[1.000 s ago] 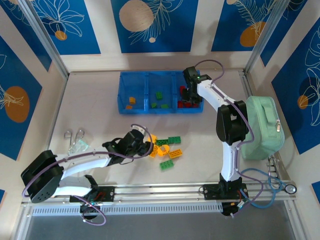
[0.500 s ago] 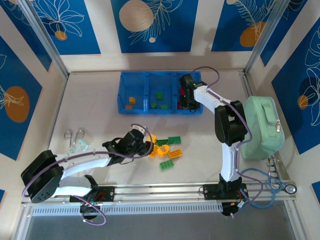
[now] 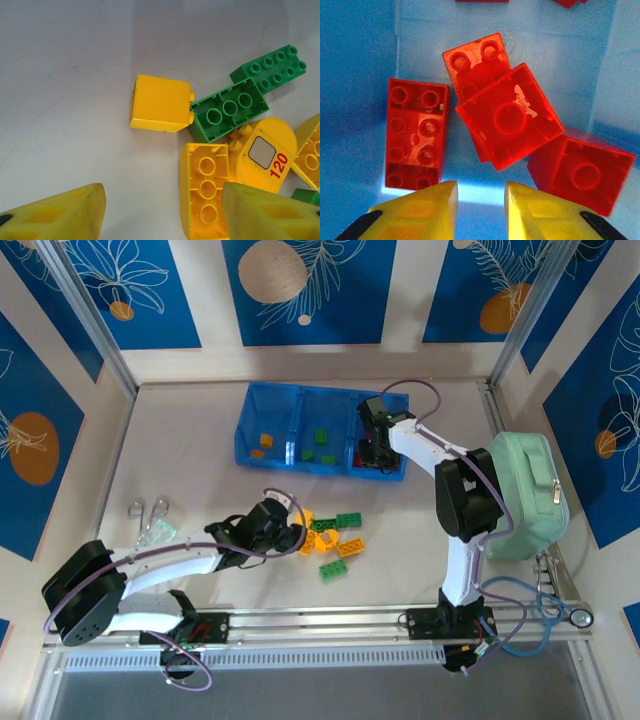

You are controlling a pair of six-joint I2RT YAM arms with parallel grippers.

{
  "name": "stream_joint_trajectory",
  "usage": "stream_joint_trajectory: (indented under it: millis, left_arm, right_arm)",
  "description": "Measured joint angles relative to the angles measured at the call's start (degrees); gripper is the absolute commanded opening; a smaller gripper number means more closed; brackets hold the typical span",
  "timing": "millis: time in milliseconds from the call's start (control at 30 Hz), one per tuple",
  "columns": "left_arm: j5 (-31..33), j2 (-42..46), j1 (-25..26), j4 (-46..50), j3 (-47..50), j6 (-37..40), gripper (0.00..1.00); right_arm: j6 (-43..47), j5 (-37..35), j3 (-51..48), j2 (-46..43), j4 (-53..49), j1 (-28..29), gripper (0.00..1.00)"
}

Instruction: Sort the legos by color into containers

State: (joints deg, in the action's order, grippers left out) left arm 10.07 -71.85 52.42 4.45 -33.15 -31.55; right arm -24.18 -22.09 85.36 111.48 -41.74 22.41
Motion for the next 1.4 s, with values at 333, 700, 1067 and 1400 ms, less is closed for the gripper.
stream_joint_trajectory:
  millis: [333,700,1067,1400]
  left_arm:
    - [-1.51,-4.11,0.09,1.11,-1.97,0.61,0.64]
    - [-5.14,-12.02,2.03,1.16,-4.81,0.66,0.58]
    - [-5.16,-17.18,3.96,2.97,-8.09,0.87,0.50]
    - [-4.02,-16.79,4.07,4.15,-8.26,0.83,0.21]
  right_arm:
    - [-0.57,-0.98,0.44,-14.67,0.13,3.15,0.47]
    - [-3.08,1.03,-13.40,-24.24,4.02,3.37,0.47]
    - [-5.44,2.84,-19.43,-26.45,6.75,2.62,0.47]
    - [-6.36,3.28,-21.92,-29.99,7.96,2.21,0.46]
